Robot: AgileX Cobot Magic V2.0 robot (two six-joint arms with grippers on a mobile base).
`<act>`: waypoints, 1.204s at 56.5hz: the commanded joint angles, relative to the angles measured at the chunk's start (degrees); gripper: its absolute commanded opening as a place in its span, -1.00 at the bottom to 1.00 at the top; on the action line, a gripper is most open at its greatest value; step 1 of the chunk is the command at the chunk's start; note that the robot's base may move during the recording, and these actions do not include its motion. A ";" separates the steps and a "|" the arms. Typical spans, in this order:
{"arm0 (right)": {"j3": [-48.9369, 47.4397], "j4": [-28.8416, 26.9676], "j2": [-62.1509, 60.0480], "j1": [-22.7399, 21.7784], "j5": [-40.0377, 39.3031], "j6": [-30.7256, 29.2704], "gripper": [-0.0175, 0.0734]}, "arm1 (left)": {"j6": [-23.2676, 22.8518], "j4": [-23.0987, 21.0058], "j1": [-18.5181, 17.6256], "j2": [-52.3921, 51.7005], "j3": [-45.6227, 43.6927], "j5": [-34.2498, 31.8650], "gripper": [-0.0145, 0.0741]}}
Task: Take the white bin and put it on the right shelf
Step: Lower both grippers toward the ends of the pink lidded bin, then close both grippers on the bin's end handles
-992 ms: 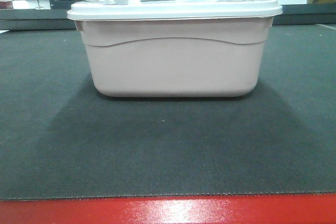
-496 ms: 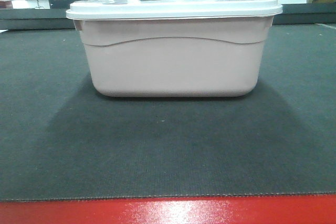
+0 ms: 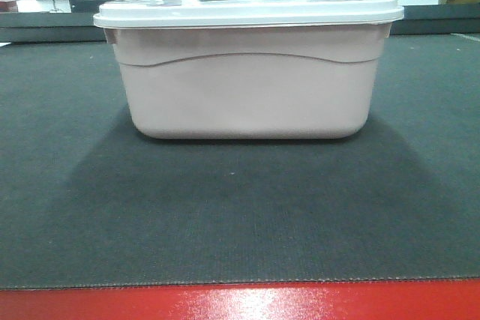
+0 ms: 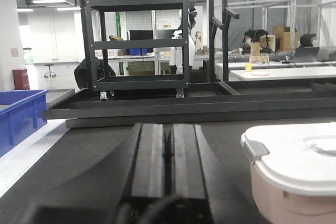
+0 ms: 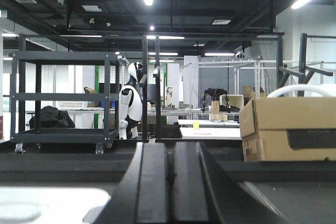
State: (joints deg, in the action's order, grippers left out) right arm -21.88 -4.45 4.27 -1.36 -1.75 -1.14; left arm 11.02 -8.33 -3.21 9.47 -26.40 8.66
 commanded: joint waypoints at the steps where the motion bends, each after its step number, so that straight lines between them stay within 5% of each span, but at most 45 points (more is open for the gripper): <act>1: -6.69 -0.27 5.92 -0.15 -2.08 -0.16 -0.35 | -0.35 0.10 -0.01 6.28 -7.50 0.85 -0.65; 12: -12.20 -0.27 15.79 -0.15 -2.17 -0.16 0.15 | -0.35 0.10 -1.34 16.46 -13.18 4.39 -0.04; 23: -12.83 -0.27 24.11 -0.15 -1.06 -0.16 0.80 | -0.35 -2.05 -3.46 24.25 -14.38 4.97 0.32; 32: -14.18 -0.34 29.35 -0.15 2.50 -0.16 0.76 | -0.35 -7.65 -4.21 30.74 -19.05 10.15 0.47; 41: -22.48 -2.48 34.87 -0.15 13.70 -0.16 0.76 | -0.35 -9.71 -4.21 38.87 -29.60 23.98 0.47; 56: -43.01 -12.70 48.73 -2.33 32.72 -0.11 0.76 | 3.09 -14.22 -2.65 55.49 -46.69 36.67 0.47; 63: -50.90 -17.54 55.50 -7.20 40.69 -0.21 0.76 | 10.07 -22.86 1.91 60.93 -51.07 39.59 0.47; 68: -54.15 -22.44 59.74 -12.08 44.99 -1.84 0.76 | 16.77 -33.05 6.38 64.65 -52.86 42.52 0.47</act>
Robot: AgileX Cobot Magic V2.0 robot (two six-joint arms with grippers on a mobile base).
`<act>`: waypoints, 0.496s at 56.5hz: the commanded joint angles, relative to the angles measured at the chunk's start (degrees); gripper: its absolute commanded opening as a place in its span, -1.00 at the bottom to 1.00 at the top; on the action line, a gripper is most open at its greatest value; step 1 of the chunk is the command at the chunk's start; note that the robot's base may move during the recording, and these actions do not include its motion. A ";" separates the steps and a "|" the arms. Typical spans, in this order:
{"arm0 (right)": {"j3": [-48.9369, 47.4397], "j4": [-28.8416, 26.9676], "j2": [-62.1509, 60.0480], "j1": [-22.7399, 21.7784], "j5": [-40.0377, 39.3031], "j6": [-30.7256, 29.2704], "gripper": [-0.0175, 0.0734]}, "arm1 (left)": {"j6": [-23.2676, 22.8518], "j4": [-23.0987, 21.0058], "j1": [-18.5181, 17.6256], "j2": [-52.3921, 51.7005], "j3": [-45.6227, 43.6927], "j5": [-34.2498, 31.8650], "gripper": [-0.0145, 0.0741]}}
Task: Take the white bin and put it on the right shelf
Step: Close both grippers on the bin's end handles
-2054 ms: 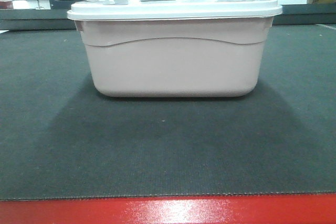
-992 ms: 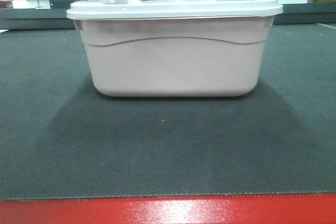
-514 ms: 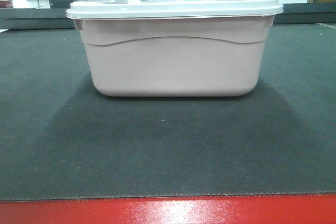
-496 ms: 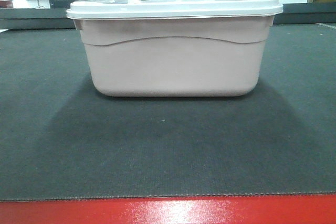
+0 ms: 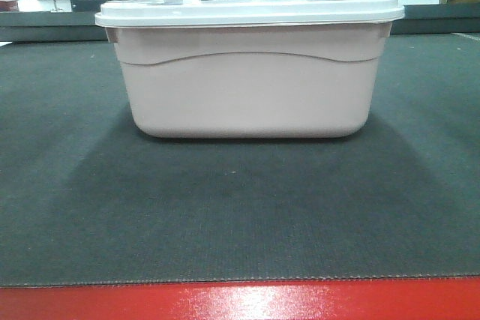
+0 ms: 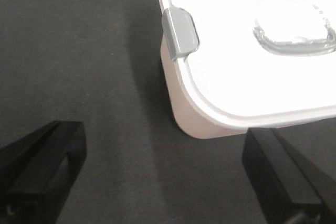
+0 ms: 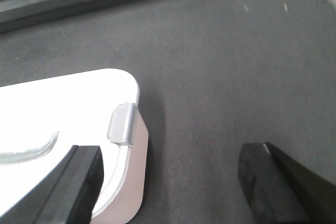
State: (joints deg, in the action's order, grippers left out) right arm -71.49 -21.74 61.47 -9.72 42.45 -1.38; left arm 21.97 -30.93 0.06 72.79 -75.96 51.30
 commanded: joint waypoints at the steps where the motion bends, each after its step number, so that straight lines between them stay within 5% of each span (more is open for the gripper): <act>1: -4.91 -6.17 3.15 -4.40 1.33 -2.26 0.76 | 6.82 -12.09 3.85 1.88 -3.31 0.67 0.47; 14: -4.74 -32.58 14.62 -13.40 12.27 -25.26 0.76 | 22.21 -38.01 15.03 13.24 -3.31 13.82 0.47; 28: -4.74 -52.78 28.47 -14.98 22.59 -41.80 0.76 | 27.86 -54.12 16.50 24.94 -3.31 22.50 0.38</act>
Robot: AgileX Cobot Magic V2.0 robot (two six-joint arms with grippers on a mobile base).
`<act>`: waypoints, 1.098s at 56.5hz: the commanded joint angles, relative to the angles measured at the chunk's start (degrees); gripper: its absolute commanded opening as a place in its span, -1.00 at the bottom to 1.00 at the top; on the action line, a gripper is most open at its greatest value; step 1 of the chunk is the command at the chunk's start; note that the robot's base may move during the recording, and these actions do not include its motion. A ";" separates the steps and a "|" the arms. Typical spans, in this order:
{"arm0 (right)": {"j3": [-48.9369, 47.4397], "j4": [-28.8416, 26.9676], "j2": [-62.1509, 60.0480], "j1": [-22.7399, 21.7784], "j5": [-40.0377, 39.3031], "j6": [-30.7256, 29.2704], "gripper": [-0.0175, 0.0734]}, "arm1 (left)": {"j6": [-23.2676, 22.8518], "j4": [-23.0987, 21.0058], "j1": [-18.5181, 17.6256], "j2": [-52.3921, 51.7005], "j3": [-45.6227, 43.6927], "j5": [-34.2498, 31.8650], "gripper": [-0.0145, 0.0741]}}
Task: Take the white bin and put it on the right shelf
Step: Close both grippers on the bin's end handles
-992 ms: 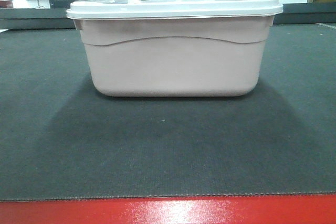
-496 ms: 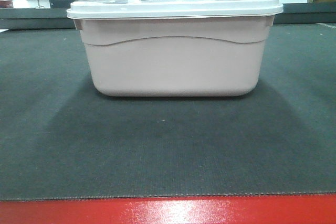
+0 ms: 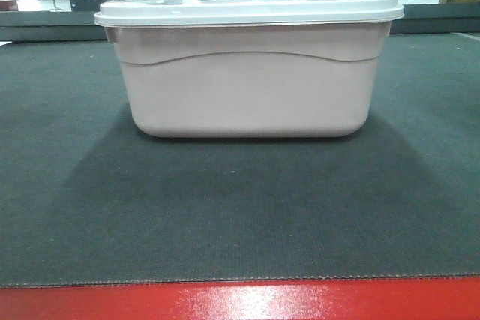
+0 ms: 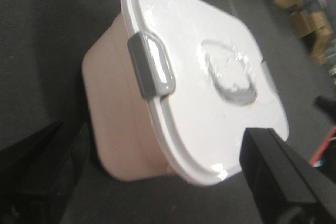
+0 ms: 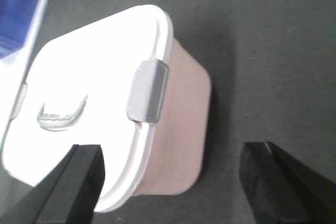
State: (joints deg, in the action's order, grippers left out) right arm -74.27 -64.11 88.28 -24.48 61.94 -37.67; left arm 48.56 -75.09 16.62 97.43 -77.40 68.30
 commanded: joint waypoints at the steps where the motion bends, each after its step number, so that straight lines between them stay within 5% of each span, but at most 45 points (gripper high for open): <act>1: -1.96 -11.87 2.75 -0.18 3.90 -6.44 0.76 | 1.42 -10.70 -0.23 1.14 -1.87 5.77 0.38; 24: -1.96 -29.60 16.78 3.98 10.37 -16.14 0.76 | 4.00 -24.35 -6.82 12.08 -1.87 5.57 0.39; 42: -1.96 -37.07 19.56 11.79 5.69 -17.97 0.76 | 4.26 -28.01 -11.46 12.32 -1.87 0.74 0.39; 62: -2.02 -37.50 20.64 14.65 3.70 -18.37 0.76 | 4.26 -29.05 -15.43 12.32 -1.87 -2.06 0.38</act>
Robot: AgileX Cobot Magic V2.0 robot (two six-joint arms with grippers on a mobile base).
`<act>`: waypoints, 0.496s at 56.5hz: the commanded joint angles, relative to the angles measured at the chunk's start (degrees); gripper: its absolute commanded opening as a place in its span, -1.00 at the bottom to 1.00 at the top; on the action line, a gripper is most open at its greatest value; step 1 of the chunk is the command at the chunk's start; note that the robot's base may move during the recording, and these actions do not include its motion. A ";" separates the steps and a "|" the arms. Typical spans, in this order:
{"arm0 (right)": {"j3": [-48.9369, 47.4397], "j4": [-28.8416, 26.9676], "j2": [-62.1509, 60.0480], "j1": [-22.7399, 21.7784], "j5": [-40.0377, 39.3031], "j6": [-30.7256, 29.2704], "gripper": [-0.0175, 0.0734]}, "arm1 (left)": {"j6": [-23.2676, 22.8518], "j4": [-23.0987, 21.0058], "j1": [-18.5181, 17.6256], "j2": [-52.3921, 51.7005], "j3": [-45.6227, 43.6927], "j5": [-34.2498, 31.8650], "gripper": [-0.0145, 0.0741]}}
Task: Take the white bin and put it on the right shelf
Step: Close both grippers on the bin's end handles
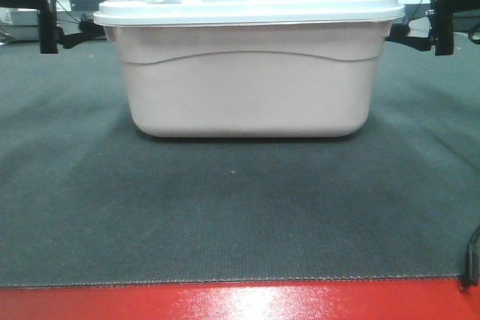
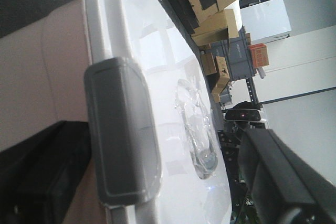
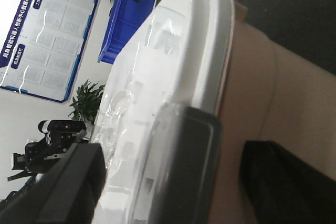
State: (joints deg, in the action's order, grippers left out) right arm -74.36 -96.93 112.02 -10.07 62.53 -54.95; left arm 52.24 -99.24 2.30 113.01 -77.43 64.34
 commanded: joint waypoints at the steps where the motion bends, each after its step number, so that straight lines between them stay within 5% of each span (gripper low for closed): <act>1: -1.93 -4.67 -3.11 0.24 3.11 -1.09 0.76 | 0.58 -4.90 -1.23 -3.27 -1.84 1.83 0.38; 5: -1.93 -4.67 -3.11 0.24 3.11 -1.09 0.71 | 0.58 -4.90 -1.63 -3.27 -1.84 1.69 0.34; 13: -1.93 -4.67 -3.11 0.24 3.47 -1.09 0.30 | 0.58 -4.90 -2.32 -3.27 -1.84 1.81 0.13; 28: -1.93 -4.67 -3.11 0.24 5.18 -1.09 -0.34 | 0.58 -4.90 -2.79 -3.27 -1.84 2.72 -0.54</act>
State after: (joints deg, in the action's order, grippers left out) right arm -74.42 -98.69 112.12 -10.42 61.14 -55.05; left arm 52.44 -99.04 0.93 113.13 -77.43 60.36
